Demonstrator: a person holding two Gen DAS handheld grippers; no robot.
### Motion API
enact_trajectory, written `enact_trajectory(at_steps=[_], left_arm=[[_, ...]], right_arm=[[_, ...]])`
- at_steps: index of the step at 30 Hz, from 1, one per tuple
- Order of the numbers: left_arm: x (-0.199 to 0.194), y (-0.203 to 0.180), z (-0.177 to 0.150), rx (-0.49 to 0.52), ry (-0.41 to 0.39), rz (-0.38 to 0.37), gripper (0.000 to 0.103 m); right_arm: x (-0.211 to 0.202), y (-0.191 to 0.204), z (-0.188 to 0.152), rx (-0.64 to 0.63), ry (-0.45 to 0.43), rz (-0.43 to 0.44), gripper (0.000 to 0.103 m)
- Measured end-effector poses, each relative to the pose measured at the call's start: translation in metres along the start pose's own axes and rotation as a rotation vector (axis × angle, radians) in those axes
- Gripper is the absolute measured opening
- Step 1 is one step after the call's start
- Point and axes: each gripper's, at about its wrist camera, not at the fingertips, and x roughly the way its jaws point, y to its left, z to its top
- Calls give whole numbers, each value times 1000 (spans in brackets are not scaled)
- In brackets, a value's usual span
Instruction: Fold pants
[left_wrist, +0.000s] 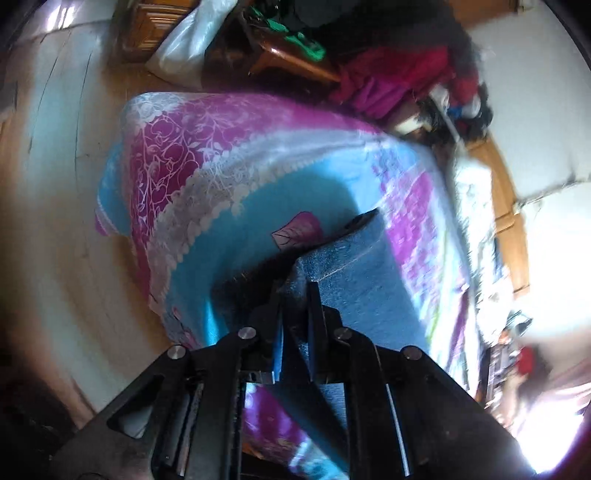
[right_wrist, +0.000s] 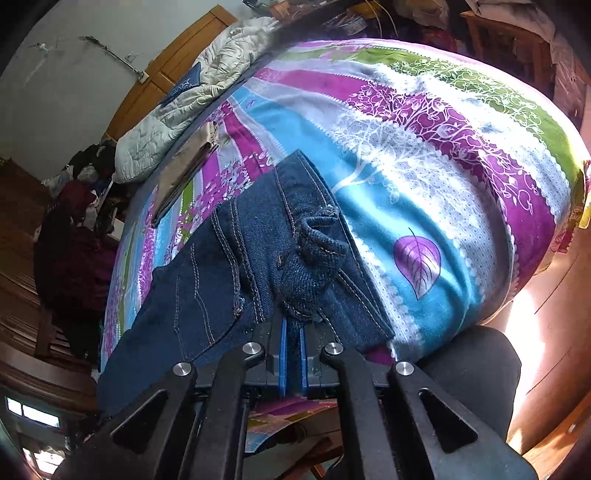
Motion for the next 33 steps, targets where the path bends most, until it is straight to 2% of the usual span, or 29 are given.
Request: enact_trajectory(at_steps=[2, 4, 7, 9, 10, 11, 12, 13, 14, 16, 17, 19, 21, 23, 25, 27, 29, 31, 33], left_arm=[[9, 1, -6, 70, 1, 55, 12], [27, 6, -9, 56, 47, 105, 12], [15, -3, -8, 93, 7, 111, 12], [13, -5, -7, 128, 7, 125, 14], [17, -2, -6, 131, 19, 137, 15], [21, 0, -6, 122, 28, 144, 16], [22, 2, -7, 109, 25, 144, 16], [18, 3, -8, 96, 10, 136, 20], [10, 4, -9, 91, -15, 139, 29], [-3, 8, -8, 95, -76, 187, 35], [-10, 13, -7, 100, -108, 224, 38], [-22, 26, -5, 91, -142, 275, 38], [-32, 33, -7, 78, -161, 301, 37], [-38, 22, -16, 109, -179, 287, 37], [-38, -8, -33, 187, -167, 228, 37], [-34, -46, -57, 274, -136, 124, 38], [-20, -91, -93, 359, -61, -7, 38], [1, -131, -136, 424, 46, -125, 38], [29, -166, -180, 499, 176, -214, 38]], right_arm=[[13, -13, -7, 11, 26, -28, 5], [18, -23, -14, 69, 40, -23, 6], [-4, -10, -14, 9, -14, 24, 6], [-2, -13, -12, -12, 12, 9, 6], [5, -21, -13, 12, 54, 3, 7], [10, -31, -15, 47, 98, -7, 18], [11, -41, -20, 77, 123, -41, 29], [9, -50, -26, 91, 133, -111, 40], [1, -59, -31, 93, 129, -163, 40], [-18, -75, -38, 98, 106, -250, 40], [-29, -79, -38, 88, 72, -295, 40], [-46, -76, -31, 66, -1, -310, 40], [-52, -46, -17, -21, -61, -271, 40], [-41, 11, 0, -161, -79, -162, 40], [-11, 81, 11, -329, -56, -38, 40], [33, 158, 14, -488, 1, 73, 40], [85, 223, 9, -619, 75, 150, 40], [141, 274, -4, -730, 158, 145, 39], [193, 306, -14, -755, 266, 171, 27]])
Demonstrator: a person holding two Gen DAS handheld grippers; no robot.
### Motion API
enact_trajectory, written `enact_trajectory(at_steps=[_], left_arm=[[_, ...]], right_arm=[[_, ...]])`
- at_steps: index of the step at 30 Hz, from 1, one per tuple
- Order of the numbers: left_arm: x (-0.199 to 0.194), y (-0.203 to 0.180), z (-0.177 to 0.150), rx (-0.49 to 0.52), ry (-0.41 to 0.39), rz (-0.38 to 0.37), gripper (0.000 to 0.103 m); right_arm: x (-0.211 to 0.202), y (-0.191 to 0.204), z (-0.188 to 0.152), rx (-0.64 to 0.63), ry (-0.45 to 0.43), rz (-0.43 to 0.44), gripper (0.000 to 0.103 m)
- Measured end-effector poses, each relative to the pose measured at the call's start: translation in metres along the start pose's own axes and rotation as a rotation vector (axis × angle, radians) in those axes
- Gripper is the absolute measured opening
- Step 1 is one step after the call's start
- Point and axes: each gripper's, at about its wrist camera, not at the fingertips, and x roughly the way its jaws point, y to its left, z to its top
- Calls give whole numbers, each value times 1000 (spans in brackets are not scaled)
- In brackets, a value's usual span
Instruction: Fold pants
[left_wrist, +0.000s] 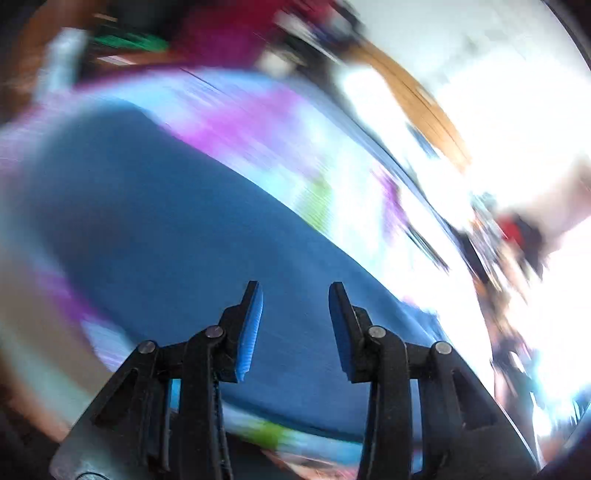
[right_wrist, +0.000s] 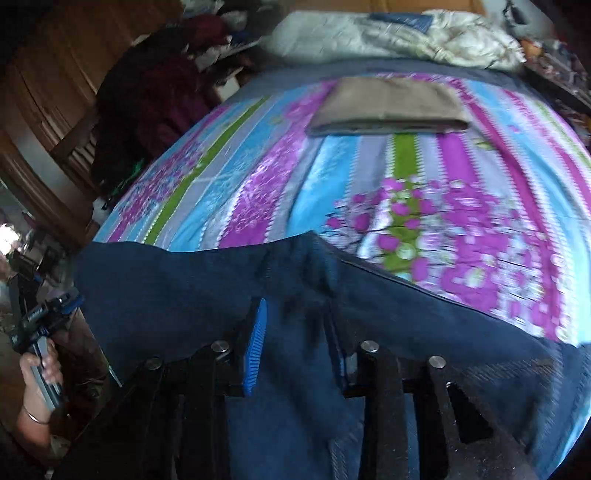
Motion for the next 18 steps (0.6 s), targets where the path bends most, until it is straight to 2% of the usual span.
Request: enact_trajectory(at_steps=[1, 2, 3, 4, 5, 6, 7, 9, 10, 11, 13, 15, 18], left_arm=[[22, -19, -10, 31, 49, -35, 38], [37, -30, -17, 47, 79, -50, 38], [52, -38, -24, 59, 111, -52, 38], [68, -43, -32, 61, 141, -45, 38], [79, -42, -36, 53, 165, -34, 38], [91, -38, -40, 34, 187, -10, 37], [95, -33, -41, 11, 173, -28, 37], [94, -30, -38, -13, 161, -66, 37], [94, -29, -36, -16, 168, -75, 37], [95, -28, -35, -13, 167, -79, 37], [98, -29, -32, 9, 165, -79, 37], [99, -32, -37, 34, 157, -71, 37], [94, -31, -41, 56, 143, -61, 38]], right_arm=[[26, 4, 10, -1, 47, 22, 23], [51, 5, 19, -12, 99, 14, 15], [72, 4, 27, -33, 129, -34, 12], [92, 0, 34, -58, 158, -91, 10], [109, -8, 40, -76, 186, -141, 0], [113, -16, 44, -58, 192, -108, 0], [105, -21, 49, -31, 164, -96, 0], [69, -24, 52, -25, 46, -255, 0], [48, -25, 47, -30, 12, -270, 7], [26, -26, 37, -22, -1, -213, 7], [-10, -22, 3, -31, 35, -94, 7], [-23, -12, -40, -92, 101, -111, 7], [-6, -6, -122, -64, 284, -116, 7]])
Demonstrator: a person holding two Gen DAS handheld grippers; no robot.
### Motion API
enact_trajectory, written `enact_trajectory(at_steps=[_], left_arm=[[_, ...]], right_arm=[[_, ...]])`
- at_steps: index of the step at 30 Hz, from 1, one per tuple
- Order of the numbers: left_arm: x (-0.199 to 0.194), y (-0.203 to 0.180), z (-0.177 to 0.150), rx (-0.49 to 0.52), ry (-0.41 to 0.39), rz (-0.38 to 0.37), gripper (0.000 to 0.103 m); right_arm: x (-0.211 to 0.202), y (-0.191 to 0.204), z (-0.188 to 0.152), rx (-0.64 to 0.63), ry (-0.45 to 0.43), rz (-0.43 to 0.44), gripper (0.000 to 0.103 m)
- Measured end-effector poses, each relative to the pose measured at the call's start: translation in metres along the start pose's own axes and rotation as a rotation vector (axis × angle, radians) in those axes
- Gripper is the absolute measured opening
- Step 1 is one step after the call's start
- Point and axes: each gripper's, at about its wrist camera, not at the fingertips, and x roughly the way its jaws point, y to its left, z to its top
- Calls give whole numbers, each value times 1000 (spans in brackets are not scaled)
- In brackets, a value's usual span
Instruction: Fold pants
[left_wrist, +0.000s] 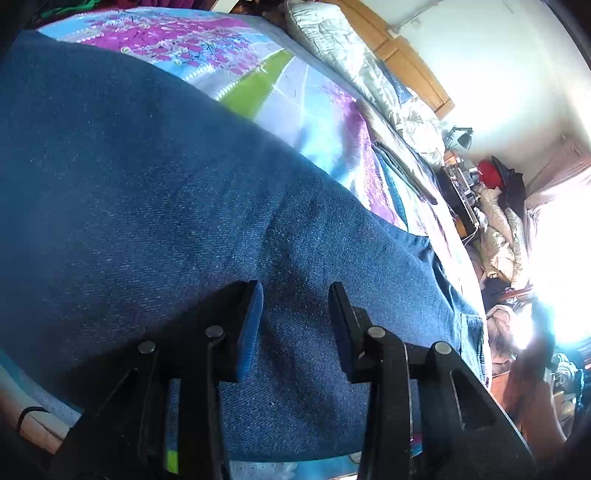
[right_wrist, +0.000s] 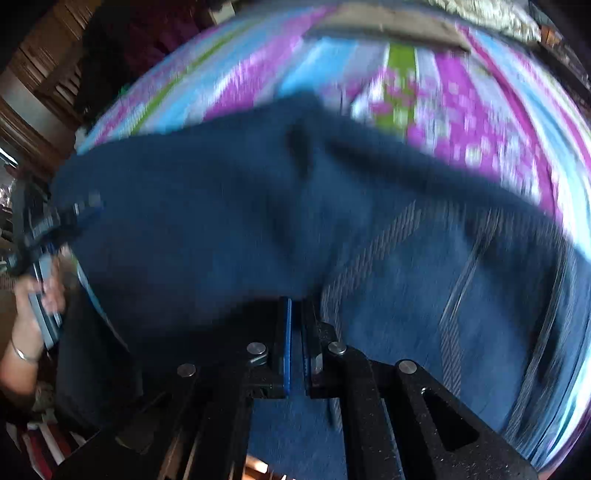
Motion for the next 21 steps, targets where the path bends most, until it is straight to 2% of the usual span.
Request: enact_trajectory(at_steps=[1, 3, 5, 7, 9, 11, 12, 13, 15, 16, 17, 18, 21], left_arm=[[1, 0, 1, -1, 1, 2, 38], [2, 1, 4, -10, 9, -1, 38], [-1, 4, 3, -14, 13, -3, 38], [-3, 5, 2, -7, 17, 7, 38], [-2, 2, 2, 5, 15, 19, 41], [-1, -2, 1, 17, 12, 26, 48], [-1, -4, 1, 25, 12, 30, 49], [0, -6, 1, 36, 13, 38, 51], [1, -7, 0, 58, 15, 49, 51], [1, -7, -1, 68, 12, 48, 51], [1, -7, -1, 73, 7, 45, 51], [0, -6, -2, 77, -1, 40, 51], [2, -9, -5, 90, -26, 46, 54]], right_arm=[[-8, 9, -26, -22, -60, -17, 7], [-20, 20, -58, -16, -33, -1, 7], [-33, 22, -68, -3, -26, -8, 6], [-48, 25, -59, -25, -87, -29, 6], [-54, 29, -46, -26, -157, 2, 6], [-45, 34, -40, -33, -192, 14, 6], [-30, 40, -38, -34, -160, 23, 6], [-14, 43, -45, -8, -80, 46, 7], [-15, 42, -71, 16, -93, 90, 7], [-15, 43, -75, 1, -31, 100, 5], [-17, 45, -75, -21, -3, 52, 5], [-25, 49, -70, -57, -52, 6, 5], [-39, 57, -35, -104, -194, 17, 5]])
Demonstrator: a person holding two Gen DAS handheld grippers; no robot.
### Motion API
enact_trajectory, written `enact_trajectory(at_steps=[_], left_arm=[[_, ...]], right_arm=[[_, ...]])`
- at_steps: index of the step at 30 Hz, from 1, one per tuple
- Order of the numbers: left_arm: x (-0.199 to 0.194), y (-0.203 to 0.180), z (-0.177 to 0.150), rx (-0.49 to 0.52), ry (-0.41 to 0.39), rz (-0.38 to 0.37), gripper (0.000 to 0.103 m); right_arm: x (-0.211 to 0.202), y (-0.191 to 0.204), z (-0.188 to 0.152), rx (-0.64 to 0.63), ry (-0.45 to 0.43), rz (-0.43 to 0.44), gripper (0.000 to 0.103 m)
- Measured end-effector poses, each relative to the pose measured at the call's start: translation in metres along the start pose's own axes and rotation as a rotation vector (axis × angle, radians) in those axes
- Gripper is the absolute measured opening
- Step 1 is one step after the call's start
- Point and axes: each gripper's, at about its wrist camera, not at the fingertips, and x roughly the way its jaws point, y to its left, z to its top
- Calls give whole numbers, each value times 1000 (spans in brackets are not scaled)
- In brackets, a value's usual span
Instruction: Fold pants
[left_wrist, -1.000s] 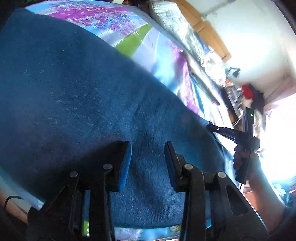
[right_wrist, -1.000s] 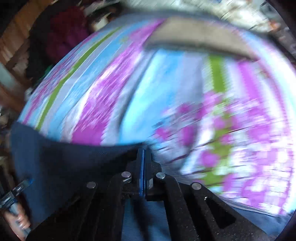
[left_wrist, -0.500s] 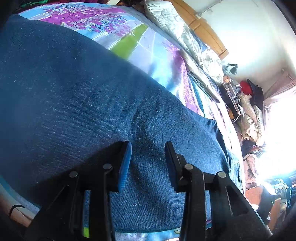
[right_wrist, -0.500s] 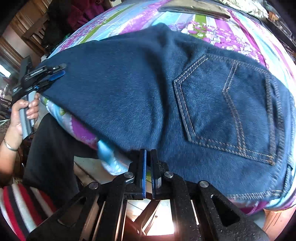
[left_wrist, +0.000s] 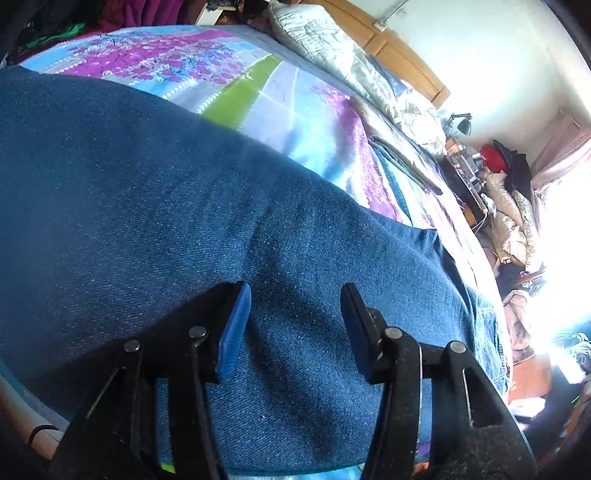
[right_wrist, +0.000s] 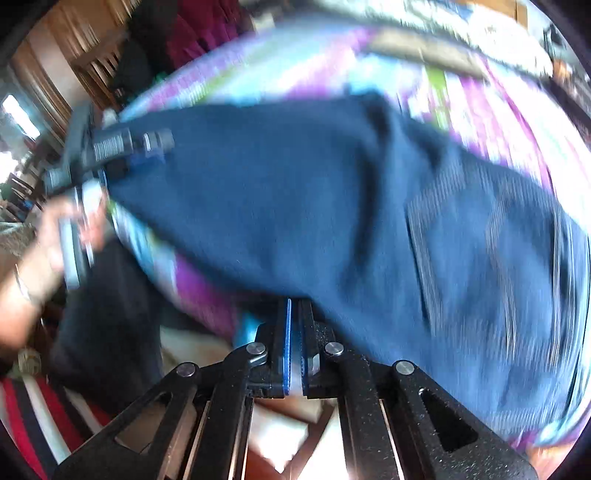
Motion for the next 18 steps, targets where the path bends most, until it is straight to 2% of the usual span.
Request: enact_trajectory(at_steps=[2, 3, 4, 6, 7, 10, 12, 15, 16, 18], left_arm=[[0, -3, 0, -6, -7, 0, 59], [-1, -4, 0, -8, -5, 5, 60], [-1, -5, 1, -5, -4, 8, 60], [-7, -3, 2, -1, -14, 20, 58], [-16, 1, 3, 2, -44, 49, 56], [-59, 23, 2, -3, -181, 81, 56], [-92, 56, 0, -74, -266, 105, 56], [-128, 116, -8, -215, -364, 137, 56], [-140, 144, -13, -295, -400, 142, 56], [-157, 197, -22, -443, -477, 106, 56]], right_arm=[[17, -4, 23, 5, -47, 4, 6], [37, 1, 33, 15, -11, 31, 7], [57, 7, 32, 26, 69, 95, 14], [54, 21, 31, -46, 64, 131, 14], [49, 25, 31, -78, 80, 156, 13], [28, 31, 28, -157, 43, 84, 13], [21, 33, 28, -188, 24, 56, 14], [28, 45, 34, -197, 53, 80, 17], [38, 62, 36, -204, 65, 83, 20], [43, 95, 32, -237, 92, 98, 21]])
